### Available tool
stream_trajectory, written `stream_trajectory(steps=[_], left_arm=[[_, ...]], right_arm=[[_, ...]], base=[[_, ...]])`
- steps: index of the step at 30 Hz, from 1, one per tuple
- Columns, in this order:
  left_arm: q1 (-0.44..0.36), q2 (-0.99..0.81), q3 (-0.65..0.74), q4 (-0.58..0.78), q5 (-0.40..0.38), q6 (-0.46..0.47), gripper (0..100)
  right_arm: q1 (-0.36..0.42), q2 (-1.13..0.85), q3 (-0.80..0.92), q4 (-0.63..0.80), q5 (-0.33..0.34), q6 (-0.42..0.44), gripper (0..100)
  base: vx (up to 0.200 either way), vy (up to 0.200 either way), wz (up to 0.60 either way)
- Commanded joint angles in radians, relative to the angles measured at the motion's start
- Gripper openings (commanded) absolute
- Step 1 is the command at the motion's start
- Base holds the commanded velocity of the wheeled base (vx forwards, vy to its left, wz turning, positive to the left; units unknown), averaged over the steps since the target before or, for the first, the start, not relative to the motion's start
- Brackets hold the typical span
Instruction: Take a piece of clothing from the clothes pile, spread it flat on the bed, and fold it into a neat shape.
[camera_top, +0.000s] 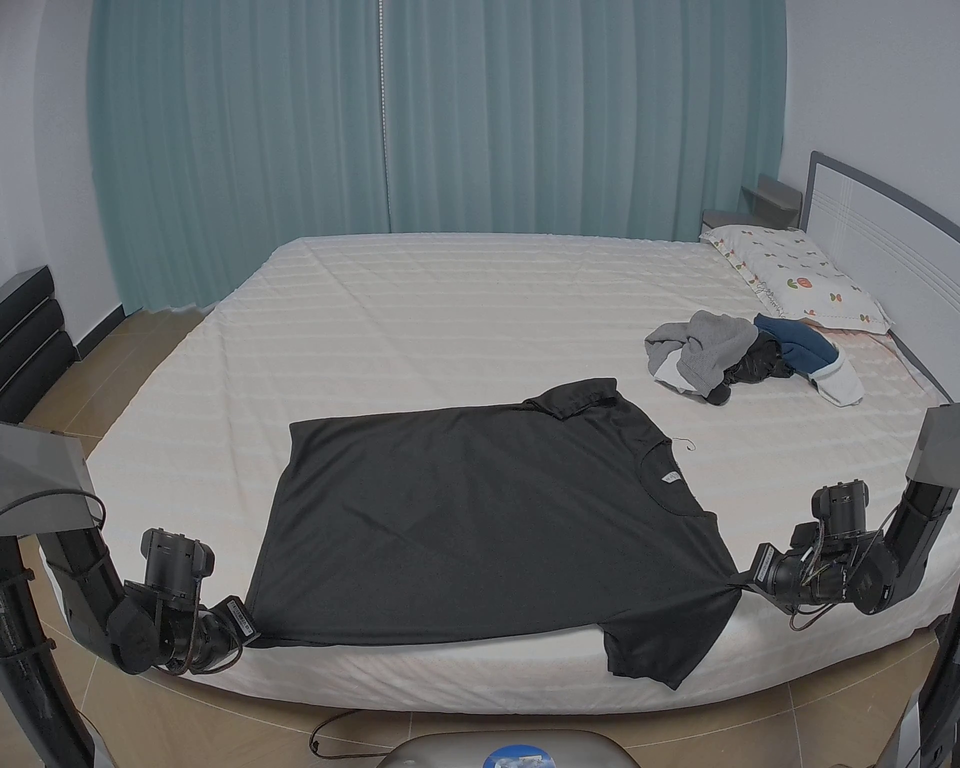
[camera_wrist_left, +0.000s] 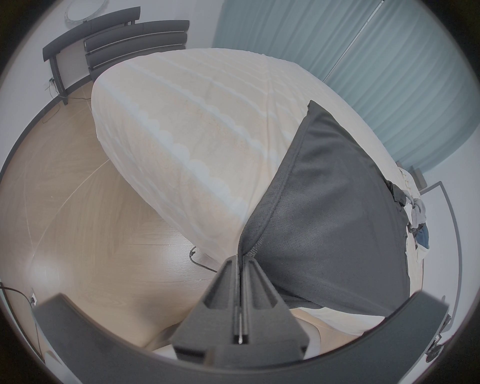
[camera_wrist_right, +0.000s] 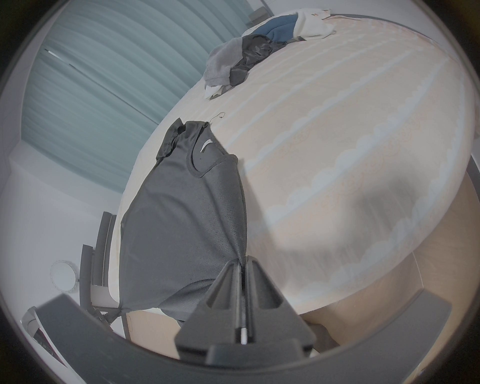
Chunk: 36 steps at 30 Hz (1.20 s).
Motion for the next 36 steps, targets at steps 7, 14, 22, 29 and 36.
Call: stream_trajectory(steps=[7, 14, 22, 29, 36], left_arm=[[0.0, 0.03, -0.01, -0.005, 0.0, -0.007, 0], [0.014, 0.008, -0.044, -0.009, 0.003, -0.047, 0], [0.025, 0.005, -0.065, -0.009, -0.002, -0.07, 0], [0.025, 0.008, -0.067, -0.009, -0.005, -0.068, 0], [0.025, 0.008, -0.065, -0.018, -0.005, -0.068, 0]], right_arm=[[0.029, 0.039, -0.014, -0.031, 0.0, 0.008, 0], [0.034, 0.053, -0.044, -0.133, 0.0, 0.017, 0], [0.04, 0.13, -0.159, -0.136, -0.002, 0.031, 0], [0.042, 0.199, -0.189, -0.159, 0.0, 0.033, 100], [0.014, 0.124, -0.087, -0.242, 0.013, 0.031, 100]], base=[[0.0, 0.0, 0.0], [0.0, 0.0, 0.0], [0.0, 0.0, 0.0], [0.0, 0.0, 0.0], [0.0, 0.0, 0.0]])
